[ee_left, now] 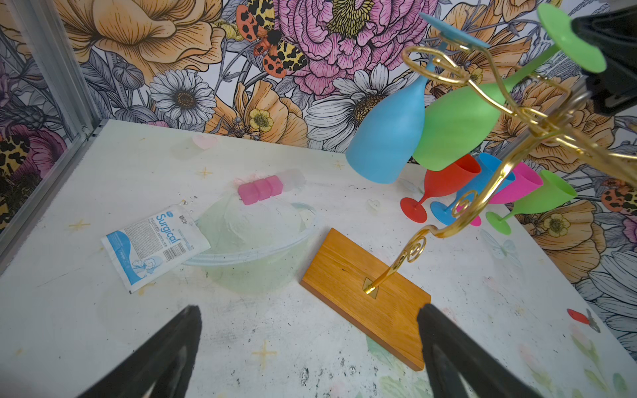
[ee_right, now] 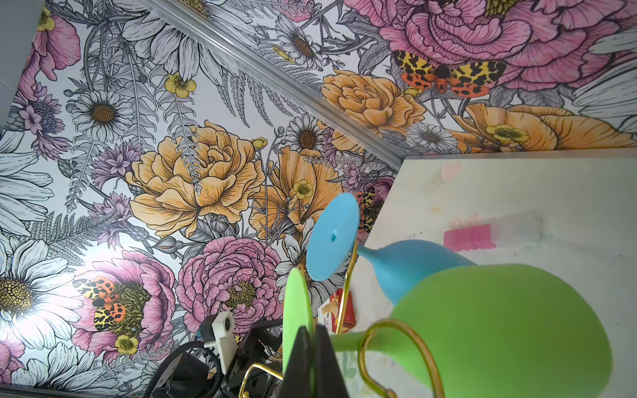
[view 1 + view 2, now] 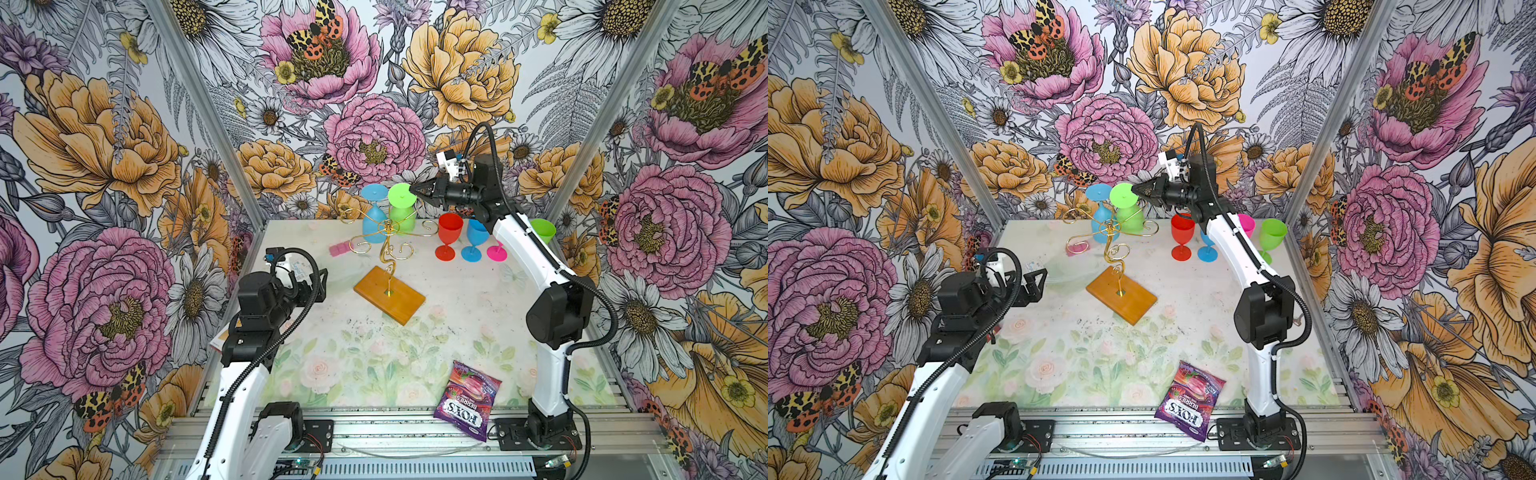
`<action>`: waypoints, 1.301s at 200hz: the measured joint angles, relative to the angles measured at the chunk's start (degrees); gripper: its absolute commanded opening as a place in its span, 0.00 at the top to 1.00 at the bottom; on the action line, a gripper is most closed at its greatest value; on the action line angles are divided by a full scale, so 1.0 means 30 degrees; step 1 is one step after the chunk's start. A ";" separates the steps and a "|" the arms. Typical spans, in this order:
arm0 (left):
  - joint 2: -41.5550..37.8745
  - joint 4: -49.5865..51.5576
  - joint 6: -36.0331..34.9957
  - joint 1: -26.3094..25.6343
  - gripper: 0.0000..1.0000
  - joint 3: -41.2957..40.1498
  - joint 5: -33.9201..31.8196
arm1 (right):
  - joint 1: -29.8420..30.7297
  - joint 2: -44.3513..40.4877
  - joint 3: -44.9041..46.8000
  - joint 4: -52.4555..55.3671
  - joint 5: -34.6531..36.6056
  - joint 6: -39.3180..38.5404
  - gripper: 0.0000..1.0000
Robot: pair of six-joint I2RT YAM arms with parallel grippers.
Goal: Take the wine glass off the wine glass rack
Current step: Pick up the wine glass from the wine glass rack.
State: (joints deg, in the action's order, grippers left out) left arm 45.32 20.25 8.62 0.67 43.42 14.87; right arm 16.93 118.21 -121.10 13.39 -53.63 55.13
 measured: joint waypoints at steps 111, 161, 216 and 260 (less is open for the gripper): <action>-0.0168 0.0000 0.0095 0.0000 0.01 0.0000 0.0248 | -0.0933 0.1530 -0.2018 0.0000 0.0291 0.0342 1.00; -0.1071 0.0255 0.0648 0.0000 0.01 0.0350 0.0772 | -0.2674 0.0896 -0.0743 -0.0080 0.0495 0.0080 1.00; -0.0066 0.1158 0.1647 -0.0109 0.03 0.2820 0.2018 | -0.4182 -0.4073 0.5501 0.0233 0.1399 -0.1479 1.00; 0.0634 0.1472 0.2783 -0.2696 0.04 0.5180 0.2448 | -0.4379 -1.0258 1.0382 0.0335 0.2135 -0.3424 1.00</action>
State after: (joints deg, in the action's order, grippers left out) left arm 47.22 24.67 16.97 -7.42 58.96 22.22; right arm 3.79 87.44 -89.95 14.39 -47.22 44.86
